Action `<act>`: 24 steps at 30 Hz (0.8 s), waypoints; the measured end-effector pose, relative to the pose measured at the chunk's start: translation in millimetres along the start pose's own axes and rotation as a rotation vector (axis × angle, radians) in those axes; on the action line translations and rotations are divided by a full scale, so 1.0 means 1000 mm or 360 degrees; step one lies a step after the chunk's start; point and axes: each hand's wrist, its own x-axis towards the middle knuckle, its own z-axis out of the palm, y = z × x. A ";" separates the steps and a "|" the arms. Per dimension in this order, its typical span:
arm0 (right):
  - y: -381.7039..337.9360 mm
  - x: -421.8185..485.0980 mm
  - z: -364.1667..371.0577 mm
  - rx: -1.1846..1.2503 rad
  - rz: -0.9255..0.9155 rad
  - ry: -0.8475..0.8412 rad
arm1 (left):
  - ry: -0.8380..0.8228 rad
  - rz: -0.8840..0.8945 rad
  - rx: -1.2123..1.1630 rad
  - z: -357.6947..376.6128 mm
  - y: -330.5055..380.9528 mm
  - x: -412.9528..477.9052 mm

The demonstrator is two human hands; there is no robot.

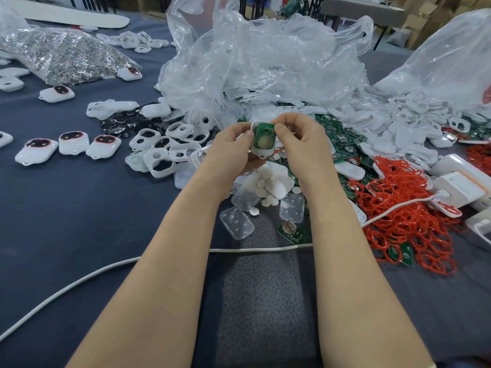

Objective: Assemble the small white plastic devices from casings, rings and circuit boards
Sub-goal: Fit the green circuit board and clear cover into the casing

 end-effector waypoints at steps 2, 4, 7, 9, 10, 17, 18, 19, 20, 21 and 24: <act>0.000 0.000 0.000 -0.0024 -0.0007 -0.0006 | 0.0001 0.0001 0.0005 0.000 0.000 0.000; 0.000 0.000 0.001 -0.0075 -0.0014 0.0005 | 0.0004 0.0001 0.0016 -0.001 0.000 -0.001; 0.003 0.002 0.002 -0.0216 -0.0036 0.0042 | 0.0013 -0.0001 0.0041 -0.001 -0.001 -0.001; 0.005 0.002 0.004 -0.0276 -0.0052 0.0083 | 0.0018 0.0004 0.0046 -0.002 -0.001 -0.001; 0.005 0.002 0.005 -0.0285 -0.0063 0.0107 | 0.0017 0.0014 0.0053 -0.002 -0.001 0.000; 0.009 -0.002 0.013 -0.0232 -0.0046 0.0172 | 0.0042 0.0155 0.0237 -0.004 -0.004 0.001; 0.008 -0.001 0.012 -0.0212 -0.0010 0.0141 | 0.0043 0.0163 0.0243 -0.004 -0.004 0.001; 0.008 -0.001 0.011 -0.0187 0.0036 0.0088 | 0.0045 0.0170 0.0239 -0.005 -0.005 0.001; 0.007 0.000 0.010 -0.0155 0.0087 0.0016 | 0.0048 0.0176 0.0228 -0.005 -0.005 0.001; 0.006 0.000 0.010 -0.0116 0.0139 -0.0051 | 0.0051 0.0184 0.0225 -0.006 -0.005 0.001; 0.006 0.000 0.010 -0.0059 0.0203 -0.0080 | 0.0079 0.0228 0.0312 -0.005 -0.005 0.001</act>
